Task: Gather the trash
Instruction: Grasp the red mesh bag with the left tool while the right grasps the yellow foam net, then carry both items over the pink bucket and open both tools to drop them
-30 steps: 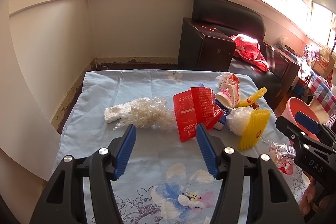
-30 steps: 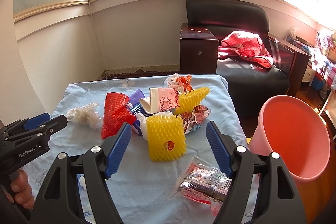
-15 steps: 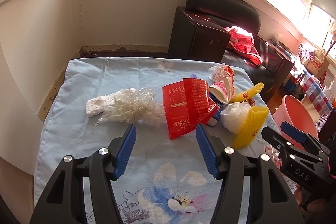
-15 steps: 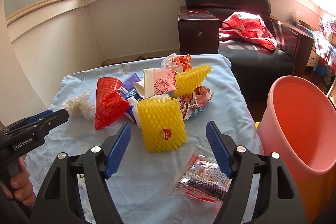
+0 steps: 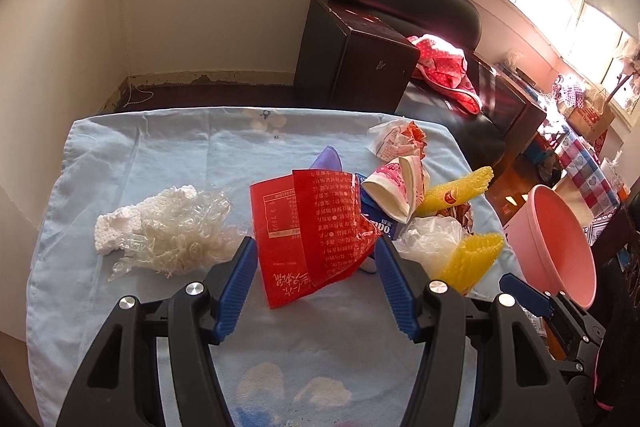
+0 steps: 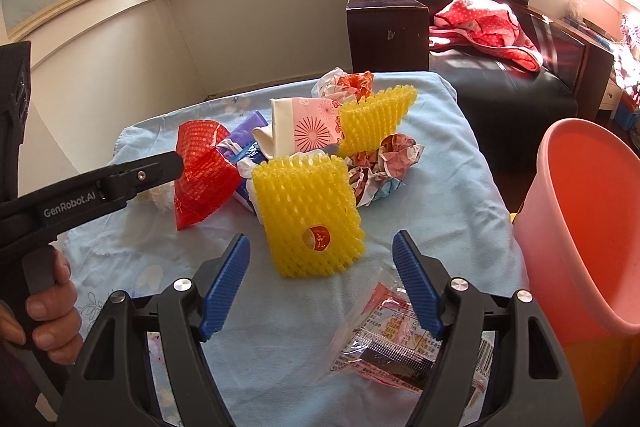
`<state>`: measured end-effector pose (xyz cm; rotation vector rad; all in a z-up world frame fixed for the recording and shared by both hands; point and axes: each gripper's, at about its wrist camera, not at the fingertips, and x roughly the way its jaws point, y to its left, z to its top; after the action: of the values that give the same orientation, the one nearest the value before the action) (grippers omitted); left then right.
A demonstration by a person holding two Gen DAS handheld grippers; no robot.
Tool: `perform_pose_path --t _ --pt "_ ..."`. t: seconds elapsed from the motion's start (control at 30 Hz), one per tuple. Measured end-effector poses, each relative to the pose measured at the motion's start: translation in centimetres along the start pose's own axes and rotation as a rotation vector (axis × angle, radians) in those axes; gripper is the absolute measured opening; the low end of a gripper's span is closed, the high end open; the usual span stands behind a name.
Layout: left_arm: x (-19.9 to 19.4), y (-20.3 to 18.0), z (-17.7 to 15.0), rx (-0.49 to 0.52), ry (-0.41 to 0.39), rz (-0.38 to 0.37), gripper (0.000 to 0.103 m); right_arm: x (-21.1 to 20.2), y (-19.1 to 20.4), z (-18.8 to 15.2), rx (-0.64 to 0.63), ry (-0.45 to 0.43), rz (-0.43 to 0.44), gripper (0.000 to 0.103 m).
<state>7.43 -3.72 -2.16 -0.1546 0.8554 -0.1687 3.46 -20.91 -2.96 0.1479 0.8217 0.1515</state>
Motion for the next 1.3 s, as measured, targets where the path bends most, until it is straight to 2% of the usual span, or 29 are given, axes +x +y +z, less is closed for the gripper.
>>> perform_pose_path --t 0.23,0.27,0.37,0.47,0.6,0.73,0.9,1.0,1.07,1.3 --pt "2.4 0.1 0.3 0.003 0.038 0.012 0.060 0.6 0.1 0.2 -0.061 0.000 0.040 0.074" --pt "2.6 0.1 0.3 0.004 0.037 0.005 0.057 0.7 0.0 0.3 -0.060 0.005 0.051 0.074" --pt "2.9 -0.1 0.3 0.014 0.036 -0.030 0.034 0.8 -0.4 0.7 -0.052 0.011 0.085 0.074" --pt "2.7 -0.3 0.1 0.015 0.036 -0.037 0.027 1.0 -0.7 1.1 -0.075 0.015 0.102 0.074" --pt "2.2 -0.1 -0.3 0.003 0.033 -0.037 0.025 1.5 -1.2 1.4 -0.103 0.031 0.118 0.074" --pt "1.4 0.6 -0.5 -0.030 0.030 -0.042 0.024 2.3 -1.6 1.4 -0.108 0.062 0.173 0.061" --pt "0.2 0.7 -0.5 -0.034 0.012 -0.042 0.024 2.5 -1.3 1.4 -0.117 0.080 0.229 0.032" --pt "-0.6 0.4 -0.6 -0.024 -0.001 -0.041 0.024 2.0 -1.5 1.2 -0.110 0.081 0.233 0.024" --pt "-1.2 0.1 -0.7 -0.015 -0.010 -0.044 0.023 1.4 -1.7 1.0 -0.099 0.077 0.238 0.020" --pt "-3.8 -1.5 -0.8 0.010 -0.061 -0.075 0.023 -2.1 -3.1 0.8 -0.054 -0.001 0.232 0.018"
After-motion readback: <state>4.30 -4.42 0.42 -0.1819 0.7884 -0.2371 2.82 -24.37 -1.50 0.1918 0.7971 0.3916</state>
